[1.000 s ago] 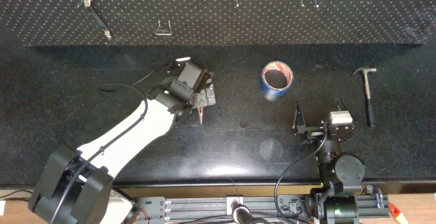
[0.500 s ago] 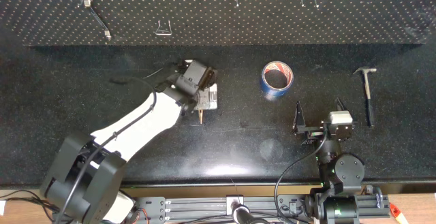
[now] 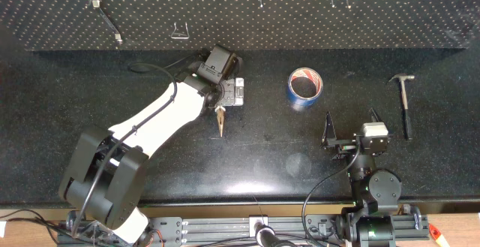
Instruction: Place Tools Onto Pegboard
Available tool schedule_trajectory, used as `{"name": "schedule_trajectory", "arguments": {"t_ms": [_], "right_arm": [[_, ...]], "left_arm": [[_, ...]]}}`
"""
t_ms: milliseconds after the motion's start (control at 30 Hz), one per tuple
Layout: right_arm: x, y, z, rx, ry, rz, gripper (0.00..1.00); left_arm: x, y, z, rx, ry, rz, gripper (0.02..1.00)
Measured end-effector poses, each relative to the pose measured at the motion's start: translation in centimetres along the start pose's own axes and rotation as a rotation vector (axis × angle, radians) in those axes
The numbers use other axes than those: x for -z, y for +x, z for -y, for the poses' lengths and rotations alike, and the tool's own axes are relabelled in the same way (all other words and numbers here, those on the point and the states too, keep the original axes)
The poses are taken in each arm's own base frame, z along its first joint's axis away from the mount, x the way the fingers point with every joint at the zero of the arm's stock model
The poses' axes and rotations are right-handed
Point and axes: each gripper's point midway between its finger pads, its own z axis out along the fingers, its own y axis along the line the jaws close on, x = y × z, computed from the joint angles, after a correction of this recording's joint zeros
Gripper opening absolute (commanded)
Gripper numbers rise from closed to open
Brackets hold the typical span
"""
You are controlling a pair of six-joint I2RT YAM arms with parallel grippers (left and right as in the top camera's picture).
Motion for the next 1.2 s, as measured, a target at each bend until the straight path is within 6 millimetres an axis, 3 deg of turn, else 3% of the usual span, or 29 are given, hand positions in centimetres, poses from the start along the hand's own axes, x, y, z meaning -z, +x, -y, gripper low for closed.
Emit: {"name": "schedule_trajectory", "arguments": {"t_ms": [1200], "right_arm": [[0.0,0.0,0.0,0.000,0.000,0.000,0.996]], "left_arm": [[-1.4,0.0,-1.0,0.066,-0.066,0.004,0.996]]}}
